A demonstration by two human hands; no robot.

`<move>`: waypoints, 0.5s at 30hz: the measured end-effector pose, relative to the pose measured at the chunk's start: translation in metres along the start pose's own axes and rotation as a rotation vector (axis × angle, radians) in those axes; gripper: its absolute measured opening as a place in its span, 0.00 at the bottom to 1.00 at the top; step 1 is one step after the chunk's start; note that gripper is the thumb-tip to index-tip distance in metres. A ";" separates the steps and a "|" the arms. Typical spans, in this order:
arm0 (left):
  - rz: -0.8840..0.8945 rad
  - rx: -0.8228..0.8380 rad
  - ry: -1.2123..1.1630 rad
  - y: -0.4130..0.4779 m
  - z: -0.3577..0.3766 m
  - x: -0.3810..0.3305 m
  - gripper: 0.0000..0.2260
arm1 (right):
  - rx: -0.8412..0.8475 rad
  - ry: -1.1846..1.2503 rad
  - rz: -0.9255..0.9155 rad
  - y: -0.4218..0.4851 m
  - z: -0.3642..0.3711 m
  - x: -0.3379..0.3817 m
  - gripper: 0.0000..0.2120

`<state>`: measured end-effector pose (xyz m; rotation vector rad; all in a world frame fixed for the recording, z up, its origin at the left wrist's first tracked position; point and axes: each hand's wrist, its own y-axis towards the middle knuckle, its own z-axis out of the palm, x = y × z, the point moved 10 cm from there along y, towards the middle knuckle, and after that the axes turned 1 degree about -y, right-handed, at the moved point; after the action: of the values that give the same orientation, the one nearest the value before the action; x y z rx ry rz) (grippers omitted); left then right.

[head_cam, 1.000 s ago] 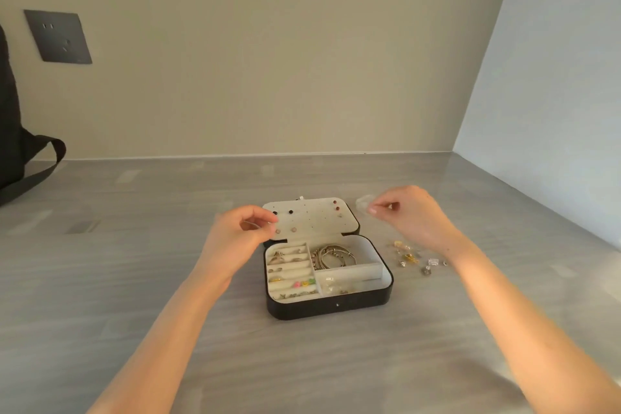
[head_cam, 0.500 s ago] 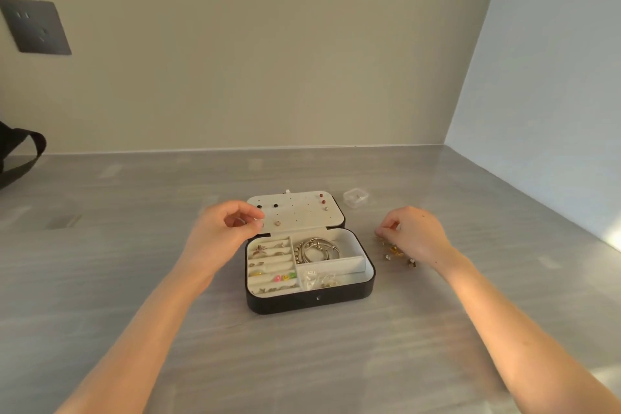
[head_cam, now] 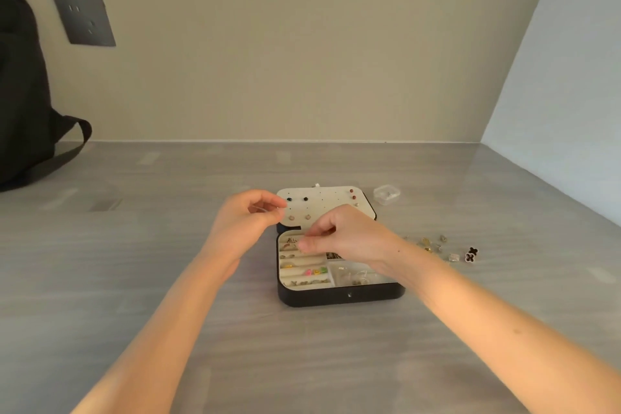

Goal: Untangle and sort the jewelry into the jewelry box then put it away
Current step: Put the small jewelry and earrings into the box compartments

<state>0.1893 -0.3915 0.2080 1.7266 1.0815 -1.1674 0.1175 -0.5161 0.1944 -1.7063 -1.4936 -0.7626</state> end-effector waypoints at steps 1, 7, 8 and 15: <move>0.000 0.000 -0.001 0.000 0.000 -0.001 0.06 | 0.011 0.008 0.016 0.001 0.001 -0.001 0.12; 0.040 0.037 -0.044 -0.003 0.005 -0.013 0.05 | 0.049 -0.021 0.043 0.003 0.002 -0.002 0.08; 0.041 0.037 -0.043 -0.003 0.005 -0.013 0.05 | 0.084 -0.063 0.034 0.003 0.008 -0.001 0.08; 0.027 0.017 -0.053 -0.003 0.000 -0.011 0.06 | 0.065 -0.131 -0.018 0.009 0.016 0.003 0.04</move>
<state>0.1844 -0.3931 0.2184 1.7085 1.0159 -1.2024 0.1263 -0.5020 0.1867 -1.7243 -1.6059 -0.6152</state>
